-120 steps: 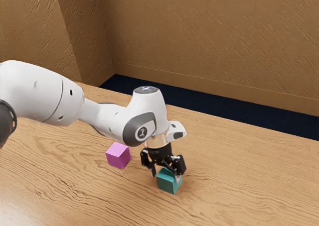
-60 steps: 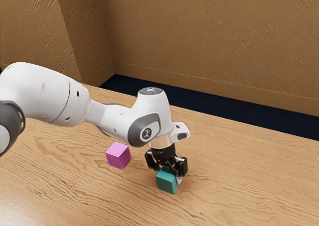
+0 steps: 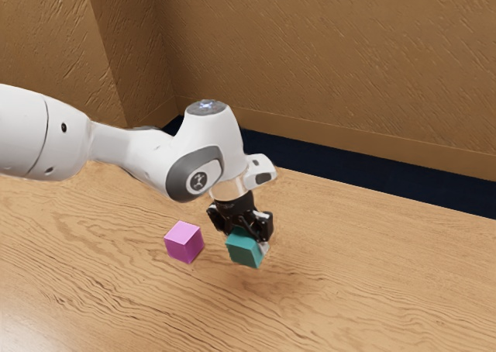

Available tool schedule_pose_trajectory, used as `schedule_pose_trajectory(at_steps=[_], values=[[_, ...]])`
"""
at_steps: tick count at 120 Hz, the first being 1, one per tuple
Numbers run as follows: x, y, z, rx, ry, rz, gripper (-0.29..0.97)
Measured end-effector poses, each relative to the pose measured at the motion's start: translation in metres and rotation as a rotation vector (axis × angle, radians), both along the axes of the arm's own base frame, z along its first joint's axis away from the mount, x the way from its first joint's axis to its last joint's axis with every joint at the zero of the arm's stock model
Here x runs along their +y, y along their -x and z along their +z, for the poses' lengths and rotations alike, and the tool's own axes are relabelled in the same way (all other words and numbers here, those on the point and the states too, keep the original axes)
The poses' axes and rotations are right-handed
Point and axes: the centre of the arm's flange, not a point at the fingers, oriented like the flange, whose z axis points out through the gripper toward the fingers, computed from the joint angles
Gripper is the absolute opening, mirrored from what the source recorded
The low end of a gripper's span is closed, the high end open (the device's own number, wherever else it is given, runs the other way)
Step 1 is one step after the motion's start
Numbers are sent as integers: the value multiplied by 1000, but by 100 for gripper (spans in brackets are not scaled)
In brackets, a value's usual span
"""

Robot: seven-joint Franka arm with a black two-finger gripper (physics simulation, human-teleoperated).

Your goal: Pick up the blue block with one arm, and put the blue block on the pink block with one arm

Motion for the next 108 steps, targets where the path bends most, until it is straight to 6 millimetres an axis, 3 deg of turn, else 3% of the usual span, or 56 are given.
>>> schedule_pose_trajectory(at_steps=[11, 23, 39, 49, 64, 84, 108], values=[[50, 13, 30, -35, -33, 57, 33], [100, 18, 50, -48, -59, 136, 33], [167, 19, 57, -33, -82, 253, 33], [193, 16, 53, -15, -88, 298, 33], [208, -8, 42, 5, -82, 311, 33], [159, -23, 32, 15, -77, 210, 33], [167, -26, 24, 31, -77, 209, 33]])
